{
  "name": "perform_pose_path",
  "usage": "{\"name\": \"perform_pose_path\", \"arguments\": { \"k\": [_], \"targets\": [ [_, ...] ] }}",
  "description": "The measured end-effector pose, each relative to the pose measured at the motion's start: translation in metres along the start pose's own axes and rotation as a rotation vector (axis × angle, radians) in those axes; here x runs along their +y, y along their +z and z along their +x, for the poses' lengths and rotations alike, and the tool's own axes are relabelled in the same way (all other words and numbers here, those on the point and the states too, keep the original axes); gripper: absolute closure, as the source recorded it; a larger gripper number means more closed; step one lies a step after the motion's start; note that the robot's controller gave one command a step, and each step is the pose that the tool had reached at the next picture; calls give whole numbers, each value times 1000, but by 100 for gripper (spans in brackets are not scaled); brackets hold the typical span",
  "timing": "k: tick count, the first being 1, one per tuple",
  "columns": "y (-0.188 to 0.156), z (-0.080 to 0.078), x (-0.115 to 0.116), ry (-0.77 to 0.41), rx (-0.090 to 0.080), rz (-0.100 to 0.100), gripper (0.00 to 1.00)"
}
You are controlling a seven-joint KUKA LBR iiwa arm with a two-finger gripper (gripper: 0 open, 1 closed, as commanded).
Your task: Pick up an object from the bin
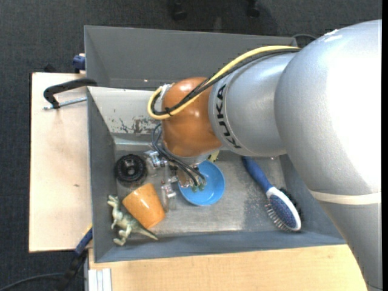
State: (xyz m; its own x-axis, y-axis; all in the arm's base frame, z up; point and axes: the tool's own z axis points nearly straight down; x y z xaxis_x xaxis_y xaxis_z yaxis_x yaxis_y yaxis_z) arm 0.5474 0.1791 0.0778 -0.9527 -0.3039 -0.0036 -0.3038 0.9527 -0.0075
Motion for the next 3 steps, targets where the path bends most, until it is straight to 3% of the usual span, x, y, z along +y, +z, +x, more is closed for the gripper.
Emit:
{"name": "perform_pose_path", "arguments": {
  "k": [1, 2, 3],
  "targets": [
    [-33, 29, -80, -323, -1, -5, 0],
    [0, 11, -123, -88, -7, -8, 0],
    [1, 12, -122, -90, -4, -8, 100]
  ]
}}
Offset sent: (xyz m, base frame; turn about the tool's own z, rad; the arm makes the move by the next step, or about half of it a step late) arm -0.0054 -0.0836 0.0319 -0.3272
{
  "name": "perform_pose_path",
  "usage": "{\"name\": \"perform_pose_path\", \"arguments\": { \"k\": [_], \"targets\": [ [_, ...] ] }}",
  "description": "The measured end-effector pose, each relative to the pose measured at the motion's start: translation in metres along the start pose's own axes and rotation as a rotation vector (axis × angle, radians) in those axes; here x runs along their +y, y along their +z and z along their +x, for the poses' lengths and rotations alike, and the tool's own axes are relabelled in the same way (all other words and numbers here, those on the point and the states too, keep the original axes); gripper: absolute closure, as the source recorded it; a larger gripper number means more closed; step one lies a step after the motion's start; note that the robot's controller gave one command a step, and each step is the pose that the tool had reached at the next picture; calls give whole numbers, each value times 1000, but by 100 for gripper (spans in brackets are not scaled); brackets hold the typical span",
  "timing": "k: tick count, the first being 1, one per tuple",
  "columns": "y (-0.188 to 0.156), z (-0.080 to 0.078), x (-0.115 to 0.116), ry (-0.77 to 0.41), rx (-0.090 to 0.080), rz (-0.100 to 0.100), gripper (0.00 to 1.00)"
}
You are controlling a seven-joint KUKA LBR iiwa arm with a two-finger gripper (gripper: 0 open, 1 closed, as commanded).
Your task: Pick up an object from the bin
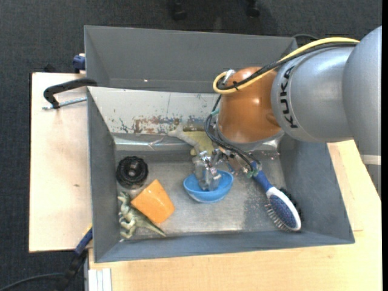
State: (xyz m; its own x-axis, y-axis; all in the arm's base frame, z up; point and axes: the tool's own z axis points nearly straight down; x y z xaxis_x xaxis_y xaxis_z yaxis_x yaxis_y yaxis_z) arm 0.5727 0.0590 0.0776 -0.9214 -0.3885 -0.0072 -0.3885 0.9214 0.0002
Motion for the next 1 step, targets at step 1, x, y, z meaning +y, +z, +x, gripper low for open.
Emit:
{"name": "perform_pose_path", "arguments": {
  "k": [1],
  "targets": [
    [0, 0, 0, 0, 0, 0, 0]
  ]
}}
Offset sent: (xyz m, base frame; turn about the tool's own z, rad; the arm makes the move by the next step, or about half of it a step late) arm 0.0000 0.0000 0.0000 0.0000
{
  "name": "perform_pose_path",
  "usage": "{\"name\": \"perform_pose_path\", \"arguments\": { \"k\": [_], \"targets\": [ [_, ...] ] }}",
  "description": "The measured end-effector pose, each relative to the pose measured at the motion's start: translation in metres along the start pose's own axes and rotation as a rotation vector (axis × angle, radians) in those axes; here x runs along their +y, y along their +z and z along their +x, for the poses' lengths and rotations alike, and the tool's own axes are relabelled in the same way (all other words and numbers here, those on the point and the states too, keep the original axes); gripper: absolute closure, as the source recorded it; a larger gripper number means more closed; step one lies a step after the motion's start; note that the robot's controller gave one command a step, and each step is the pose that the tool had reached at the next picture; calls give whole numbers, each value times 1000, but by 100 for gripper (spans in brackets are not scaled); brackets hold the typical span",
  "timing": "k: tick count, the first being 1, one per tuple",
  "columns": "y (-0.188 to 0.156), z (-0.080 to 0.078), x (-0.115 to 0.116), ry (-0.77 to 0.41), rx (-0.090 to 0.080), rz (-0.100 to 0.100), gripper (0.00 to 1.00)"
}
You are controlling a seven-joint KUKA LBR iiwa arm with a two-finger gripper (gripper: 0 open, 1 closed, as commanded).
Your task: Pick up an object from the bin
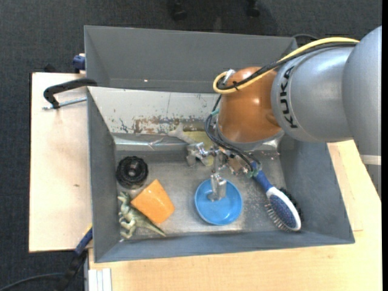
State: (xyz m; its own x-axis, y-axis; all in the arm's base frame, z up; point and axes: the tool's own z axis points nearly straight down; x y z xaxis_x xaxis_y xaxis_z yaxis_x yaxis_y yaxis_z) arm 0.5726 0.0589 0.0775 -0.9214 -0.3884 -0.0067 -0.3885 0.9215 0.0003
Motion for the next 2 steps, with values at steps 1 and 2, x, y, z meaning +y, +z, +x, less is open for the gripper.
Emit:
{"name": "perform_pose_path", "arguments": {
  "k": [1, 2],
  "targets": [
    [0, 0, 0, 0, 1, 0, 100],
    [-134, -15, -24, -86, -9, 5, 100]
  ]
}}
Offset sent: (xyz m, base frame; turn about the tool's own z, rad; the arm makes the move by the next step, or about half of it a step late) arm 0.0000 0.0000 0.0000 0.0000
